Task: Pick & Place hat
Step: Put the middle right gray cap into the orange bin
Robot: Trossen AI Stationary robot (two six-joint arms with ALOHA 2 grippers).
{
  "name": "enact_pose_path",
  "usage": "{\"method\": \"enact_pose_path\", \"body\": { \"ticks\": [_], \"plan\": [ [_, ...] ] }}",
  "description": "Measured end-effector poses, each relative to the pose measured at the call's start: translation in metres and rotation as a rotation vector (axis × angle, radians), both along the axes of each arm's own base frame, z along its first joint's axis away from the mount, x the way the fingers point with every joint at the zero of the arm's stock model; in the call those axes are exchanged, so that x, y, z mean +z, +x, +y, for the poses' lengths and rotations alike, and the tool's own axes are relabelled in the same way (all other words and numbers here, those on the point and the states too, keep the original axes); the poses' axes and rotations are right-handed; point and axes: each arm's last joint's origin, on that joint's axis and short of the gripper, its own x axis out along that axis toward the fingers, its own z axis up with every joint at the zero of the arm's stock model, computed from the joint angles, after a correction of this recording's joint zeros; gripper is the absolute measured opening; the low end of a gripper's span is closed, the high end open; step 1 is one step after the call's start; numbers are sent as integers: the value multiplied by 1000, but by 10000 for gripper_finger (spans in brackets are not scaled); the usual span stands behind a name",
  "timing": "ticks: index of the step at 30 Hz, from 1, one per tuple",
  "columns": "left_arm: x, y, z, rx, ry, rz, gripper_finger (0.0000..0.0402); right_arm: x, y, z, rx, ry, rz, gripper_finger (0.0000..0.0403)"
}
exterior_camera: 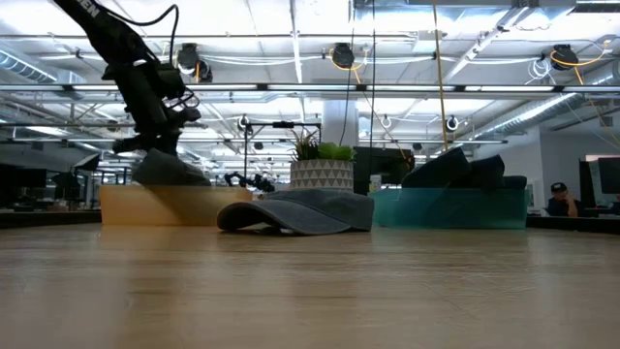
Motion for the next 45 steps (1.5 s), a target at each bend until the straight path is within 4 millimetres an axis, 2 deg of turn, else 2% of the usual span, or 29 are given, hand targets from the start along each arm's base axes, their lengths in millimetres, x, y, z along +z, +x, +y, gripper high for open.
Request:
{"method": "enact_pose_path", "body": {
  "ticks": [9, 14, 21, 25, 29, 33, 36, 45],
  "plan": [
    [-5, -4, -10, 29, -87, 106, 30, -1, 1, -1, -3, 2, 2, 199],
    [-5, -4, -10, 78, -107, 92, 97, -1, 1, -1, -4, 1, 2, 199],
    [0, -4, -7, 94, -90, 91, 211, -1, 2, -1, 13, 29, 10, 199],
    [16, -7, 1, 148, -49, 91, 266, -1, 2, -1, 24, 47, 15, 199],
    [40, -6, 10, 155, 36, 77, 298, -1, 2, -1, 27, 52, 16, 199],
    [56, 3, 10, 23, 50, -47, 314, -1, 2, -1, 27, 52, 15, 199],
    [56, 10, 5, -38, 63, -25, 315, -1, 2, -1, 26, 51, 16, 199],
    [21, 25, -15, -99, -56, 1, 287, -2, 2, -1, 23, 47, 15, 199]
  ]
}}
